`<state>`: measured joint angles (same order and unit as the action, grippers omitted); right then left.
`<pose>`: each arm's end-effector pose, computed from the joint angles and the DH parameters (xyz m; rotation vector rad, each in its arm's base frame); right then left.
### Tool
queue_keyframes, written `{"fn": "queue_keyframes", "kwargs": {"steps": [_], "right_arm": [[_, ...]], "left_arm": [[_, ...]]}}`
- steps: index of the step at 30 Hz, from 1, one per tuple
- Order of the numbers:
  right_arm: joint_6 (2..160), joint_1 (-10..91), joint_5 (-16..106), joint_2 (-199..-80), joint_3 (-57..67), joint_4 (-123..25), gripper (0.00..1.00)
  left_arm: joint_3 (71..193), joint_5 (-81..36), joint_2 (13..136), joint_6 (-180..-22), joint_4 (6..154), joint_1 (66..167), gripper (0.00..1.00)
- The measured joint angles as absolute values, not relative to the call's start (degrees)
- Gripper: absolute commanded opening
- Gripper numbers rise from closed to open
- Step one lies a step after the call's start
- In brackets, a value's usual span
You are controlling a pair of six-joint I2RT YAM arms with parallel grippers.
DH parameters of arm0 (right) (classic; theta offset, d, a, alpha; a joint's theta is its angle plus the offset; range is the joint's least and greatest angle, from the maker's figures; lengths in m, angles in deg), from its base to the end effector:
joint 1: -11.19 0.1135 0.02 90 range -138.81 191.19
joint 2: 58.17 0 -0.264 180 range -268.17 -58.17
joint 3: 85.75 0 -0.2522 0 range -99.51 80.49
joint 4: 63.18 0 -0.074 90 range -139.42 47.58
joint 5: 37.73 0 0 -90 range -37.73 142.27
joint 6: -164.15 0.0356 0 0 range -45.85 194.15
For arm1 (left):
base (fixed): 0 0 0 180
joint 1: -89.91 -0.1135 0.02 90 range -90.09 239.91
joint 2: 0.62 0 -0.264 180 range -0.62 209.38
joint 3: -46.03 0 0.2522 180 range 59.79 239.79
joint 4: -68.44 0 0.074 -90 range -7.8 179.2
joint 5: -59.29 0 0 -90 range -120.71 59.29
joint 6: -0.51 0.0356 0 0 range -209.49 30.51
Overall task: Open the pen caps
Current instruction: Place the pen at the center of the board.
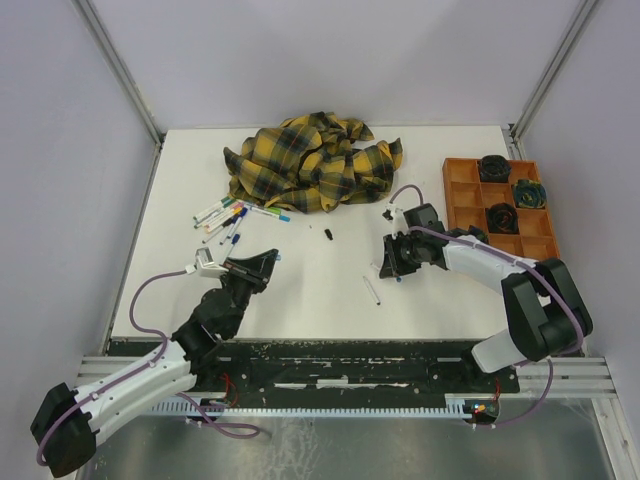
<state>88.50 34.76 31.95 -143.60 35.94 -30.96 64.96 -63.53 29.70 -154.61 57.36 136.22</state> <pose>0.2500 0.1226 0.1693 -0.3449 2.6476 0.6895 0.1129 -0.0903 0.1964 -0.7294 1.5134 -1.0575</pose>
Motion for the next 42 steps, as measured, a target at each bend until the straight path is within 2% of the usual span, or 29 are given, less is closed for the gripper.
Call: {"fn": "queue_keyframes", "kwargs": {"steps": [26,42], "right_arm": [[88.50,35.50,33.37,-147.07,34.82,-30.33,0.28],[88.50,35.57,34.46,-148.03,34.82,-28.77,0.31]], "left_arm": [[64.96,-63.48,30.49,-155.20,57.88,136.22,0.03],[64.96,-63.48,30.51,-155.20,57.88,136.22,0.03]]}}
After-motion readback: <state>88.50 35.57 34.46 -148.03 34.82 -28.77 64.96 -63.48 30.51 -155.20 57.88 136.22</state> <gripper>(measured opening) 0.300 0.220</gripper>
